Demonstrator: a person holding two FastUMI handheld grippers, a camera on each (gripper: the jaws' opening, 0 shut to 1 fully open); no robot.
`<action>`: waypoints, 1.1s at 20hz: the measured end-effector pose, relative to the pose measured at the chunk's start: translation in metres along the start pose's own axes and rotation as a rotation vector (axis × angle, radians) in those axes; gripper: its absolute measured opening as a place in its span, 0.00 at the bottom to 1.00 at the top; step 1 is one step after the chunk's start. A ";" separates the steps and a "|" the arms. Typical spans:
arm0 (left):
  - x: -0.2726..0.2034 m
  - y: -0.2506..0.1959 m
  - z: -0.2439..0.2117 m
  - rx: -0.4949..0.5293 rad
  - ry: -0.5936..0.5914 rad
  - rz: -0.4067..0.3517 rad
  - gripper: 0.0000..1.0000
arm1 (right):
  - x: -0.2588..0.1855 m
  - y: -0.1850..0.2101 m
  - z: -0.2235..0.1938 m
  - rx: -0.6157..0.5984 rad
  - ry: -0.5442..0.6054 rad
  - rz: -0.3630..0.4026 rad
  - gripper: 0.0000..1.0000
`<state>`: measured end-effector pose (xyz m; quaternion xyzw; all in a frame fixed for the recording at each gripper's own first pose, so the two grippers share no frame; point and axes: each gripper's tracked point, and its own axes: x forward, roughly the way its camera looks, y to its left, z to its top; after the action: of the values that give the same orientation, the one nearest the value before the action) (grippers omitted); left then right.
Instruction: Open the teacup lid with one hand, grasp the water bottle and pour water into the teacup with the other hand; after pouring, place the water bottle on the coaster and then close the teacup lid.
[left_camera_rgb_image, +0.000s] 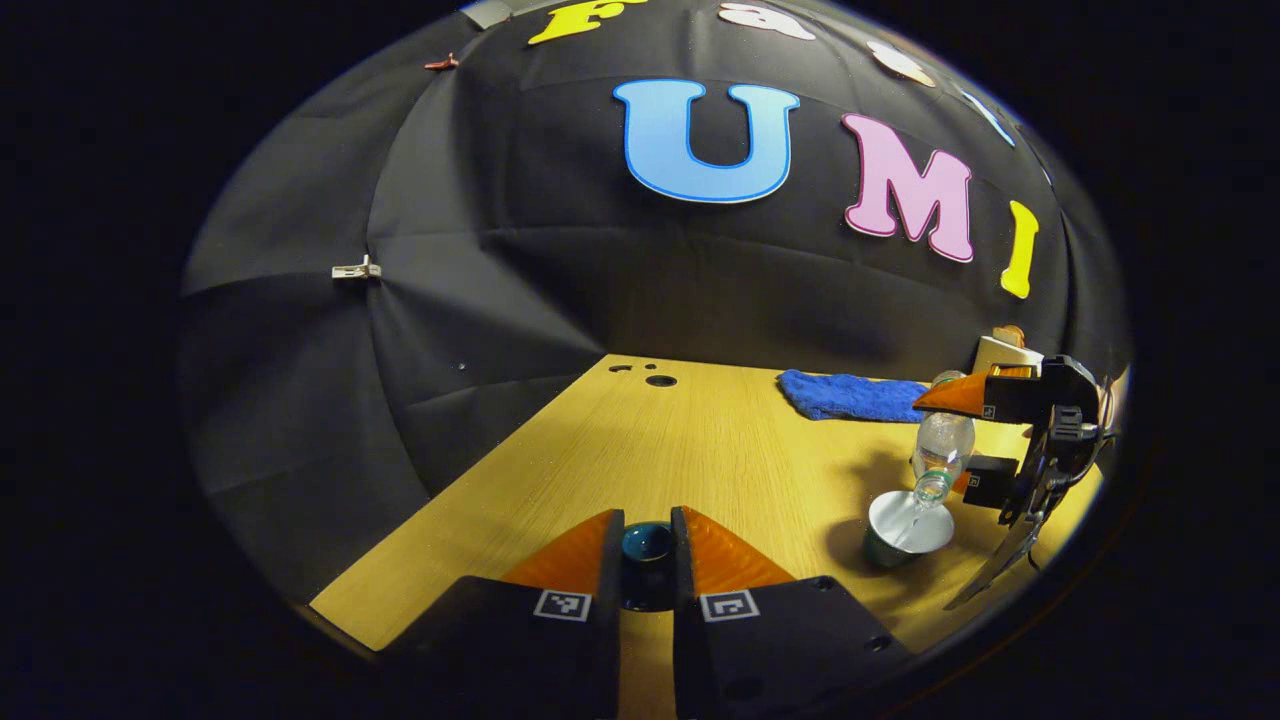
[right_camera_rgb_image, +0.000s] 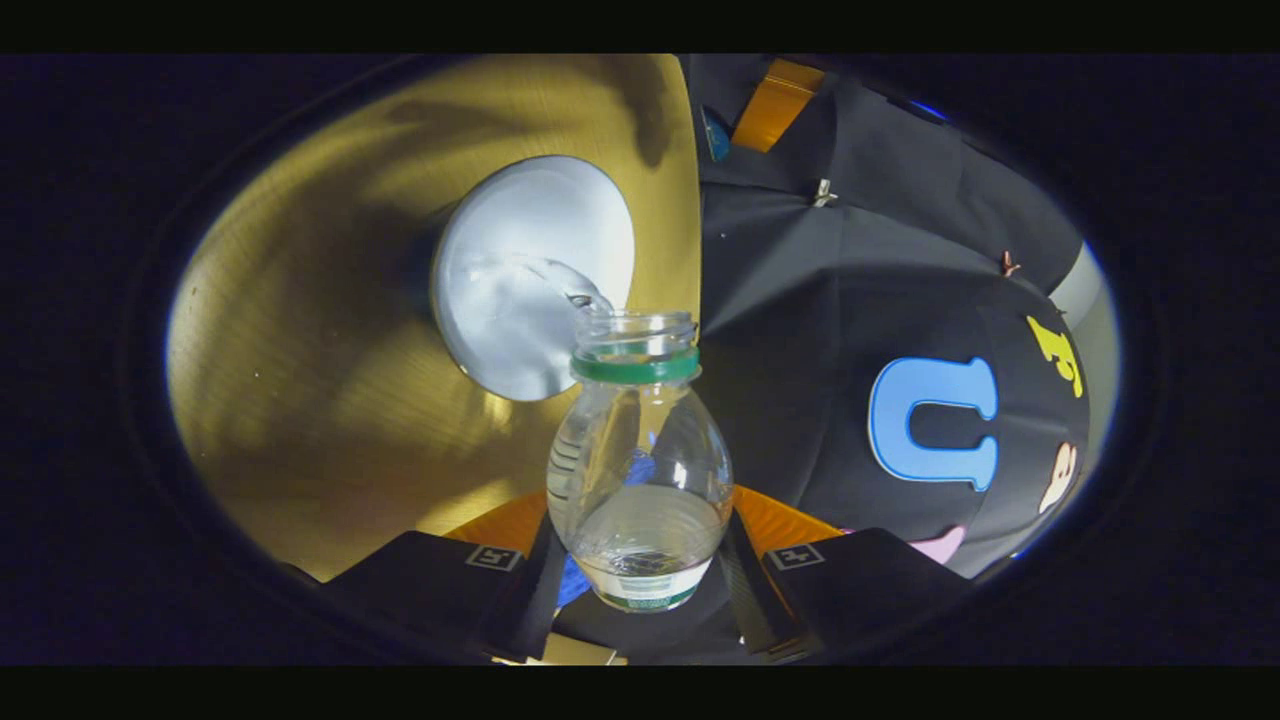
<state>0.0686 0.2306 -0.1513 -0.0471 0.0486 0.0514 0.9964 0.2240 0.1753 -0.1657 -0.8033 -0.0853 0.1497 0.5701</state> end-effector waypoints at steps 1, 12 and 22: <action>0.000 0.000 0.000 0.000 0.000 0.001 0.25 | 0.003 0.001 0.000 -0.006 0.000 0.000 0.73; -0.002 0.001 -0.005 0.003 0.017 0.004 0.25 | 0.007 0.003 -0.003 -0.062 0.017 -0.018 0.73; -0.008 0.006 0.003 0.005 0.020 0.028 0.25 | 0.009 0.002 -0.004 -0.127 0.014 -0.018 0.73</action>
<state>0.0601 0.2359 -0.1477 -0.0443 0.0596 0.0648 0.9951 0.2340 0.1736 -0.1680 -0.8381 -0.0978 0.1335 0.5198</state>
